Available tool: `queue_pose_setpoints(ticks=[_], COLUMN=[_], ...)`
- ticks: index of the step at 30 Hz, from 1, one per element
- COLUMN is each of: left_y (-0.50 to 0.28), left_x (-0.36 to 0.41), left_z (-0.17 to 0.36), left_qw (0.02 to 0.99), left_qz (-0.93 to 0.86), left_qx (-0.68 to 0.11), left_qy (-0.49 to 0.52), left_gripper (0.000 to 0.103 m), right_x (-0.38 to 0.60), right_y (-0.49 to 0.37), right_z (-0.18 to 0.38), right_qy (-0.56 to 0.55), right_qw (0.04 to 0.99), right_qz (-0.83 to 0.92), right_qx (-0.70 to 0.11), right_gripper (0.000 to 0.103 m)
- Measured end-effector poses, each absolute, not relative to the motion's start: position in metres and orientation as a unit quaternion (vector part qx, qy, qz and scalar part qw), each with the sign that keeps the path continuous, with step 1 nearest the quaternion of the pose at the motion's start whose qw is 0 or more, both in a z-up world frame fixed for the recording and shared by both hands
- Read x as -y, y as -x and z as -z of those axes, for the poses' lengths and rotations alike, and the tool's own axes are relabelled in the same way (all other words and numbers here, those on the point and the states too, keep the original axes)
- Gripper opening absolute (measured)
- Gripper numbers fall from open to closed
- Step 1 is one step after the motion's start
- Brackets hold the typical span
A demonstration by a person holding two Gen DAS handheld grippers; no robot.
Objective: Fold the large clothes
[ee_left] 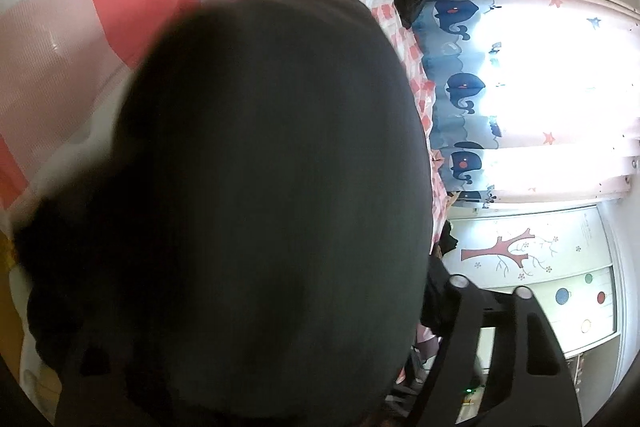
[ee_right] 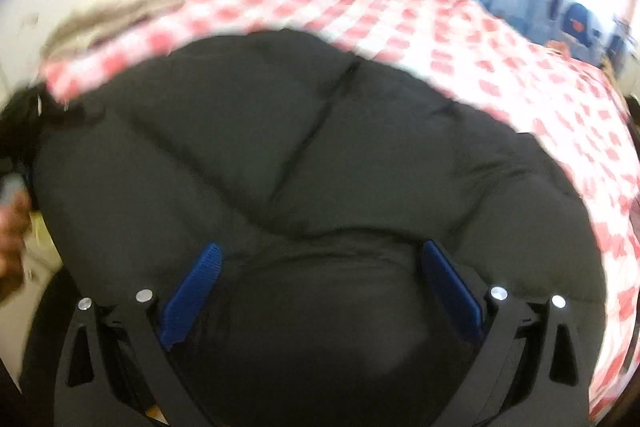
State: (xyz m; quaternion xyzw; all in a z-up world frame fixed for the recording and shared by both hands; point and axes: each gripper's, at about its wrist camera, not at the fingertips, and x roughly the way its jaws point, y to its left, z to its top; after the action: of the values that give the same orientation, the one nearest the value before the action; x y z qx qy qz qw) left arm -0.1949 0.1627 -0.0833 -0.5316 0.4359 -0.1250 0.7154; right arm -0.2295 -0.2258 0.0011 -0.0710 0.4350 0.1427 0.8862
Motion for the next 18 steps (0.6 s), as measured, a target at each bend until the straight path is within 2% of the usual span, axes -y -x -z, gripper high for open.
queue_pose_setpoints(ticks=[3, 6, 9, 18], left_y=[0.194, 0.190, 0.191, 0.202], left_x=[-0.157, -0.155, -0.142, -0.086], left_z=[0.072, 0.063, 0.044, -0.028], left_qw=[0.733, 0.746, 0.770, 0.836], left_qz=[0.126, 0.123, 0.128, 0.164], left_qx=[-0.428, -0.424, -0.410, -0.380], left_qy=[0.513, 0.500, 0.473, 0.360], left_gripper=[0.054, 0.049, 0.042, 0.040], right_x=[0.224, 0.224, 0.217, 0.219], right_y=[0.227, 0.239, 0.235, 0.227], right_z=[0.005, -0.008, 0.012, 0.011], right_qy=[0.077, 0.082, 0.093, 0.097], right_qw=[0.883, 0.896, 0.885, 0.866], right_qz=[-0.145, -0.149, -0.150, -0.161], right_qx=[-0.441, -0.410, -0.431, -0.463], right_gripper=[0.097, 0.097, 0.097, 0.097])
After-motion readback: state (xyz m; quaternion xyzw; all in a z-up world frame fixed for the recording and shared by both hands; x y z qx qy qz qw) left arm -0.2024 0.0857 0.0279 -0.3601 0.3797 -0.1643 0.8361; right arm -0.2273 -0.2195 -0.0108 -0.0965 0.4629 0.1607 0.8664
